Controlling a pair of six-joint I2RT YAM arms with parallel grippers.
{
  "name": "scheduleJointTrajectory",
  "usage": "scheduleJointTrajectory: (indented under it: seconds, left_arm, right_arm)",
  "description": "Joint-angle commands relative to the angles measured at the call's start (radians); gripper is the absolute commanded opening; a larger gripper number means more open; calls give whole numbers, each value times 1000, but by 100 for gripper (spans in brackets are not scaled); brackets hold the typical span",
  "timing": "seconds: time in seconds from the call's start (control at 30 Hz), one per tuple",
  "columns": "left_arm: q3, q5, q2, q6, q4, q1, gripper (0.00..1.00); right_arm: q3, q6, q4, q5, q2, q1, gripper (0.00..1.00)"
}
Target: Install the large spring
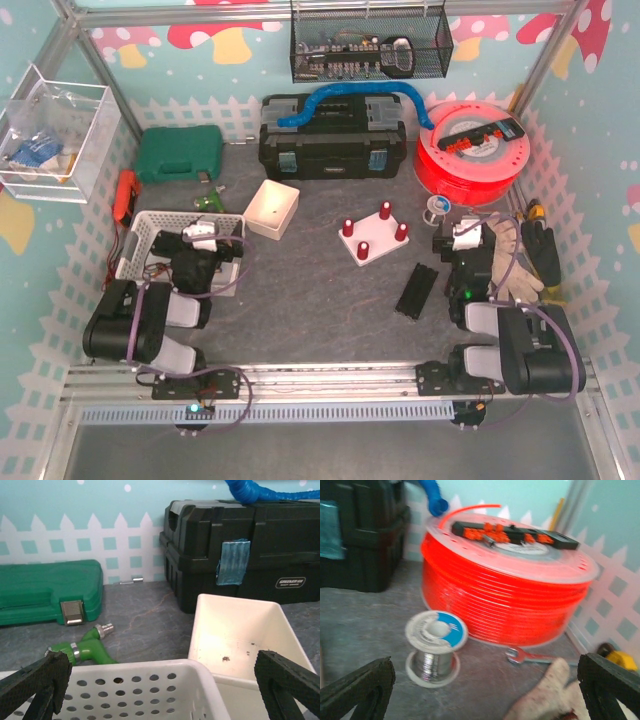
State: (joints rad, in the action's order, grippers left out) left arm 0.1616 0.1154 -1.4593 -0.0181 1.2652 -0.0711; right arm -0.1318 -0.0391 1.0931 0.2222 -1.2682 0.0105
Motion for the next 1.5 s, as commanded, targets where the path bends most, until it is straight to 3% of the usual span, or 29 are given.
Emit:
scheduleJointTrajectory:
  seconds: [0.0,0.13,0.2,0.37,0.53,1.47]
  left_arm:
    - [1,17,-59,34,123,29,99]
    - [12,52,-60,33,105,40,99]
    - [34,90,-55,29,51,49,99]
    - [42,99,-60,39,43,59,99]
    - [55,68,-63,56,25,64,99]
    - [56,68,-62,56,21,63,99]
  right_arm:
    - [-25,0,42,-177,-6,-10,99]
    - [-29,43,93,-184,-39,-27,99]
    - [4,50,223,-226,-90,-32,99]
    - [-4,81,363,-147,-252,-32,99]
    - [-52,94,230,-107,-232,-29,99]
    - [-57,87,233,-75,-240,-14,99]
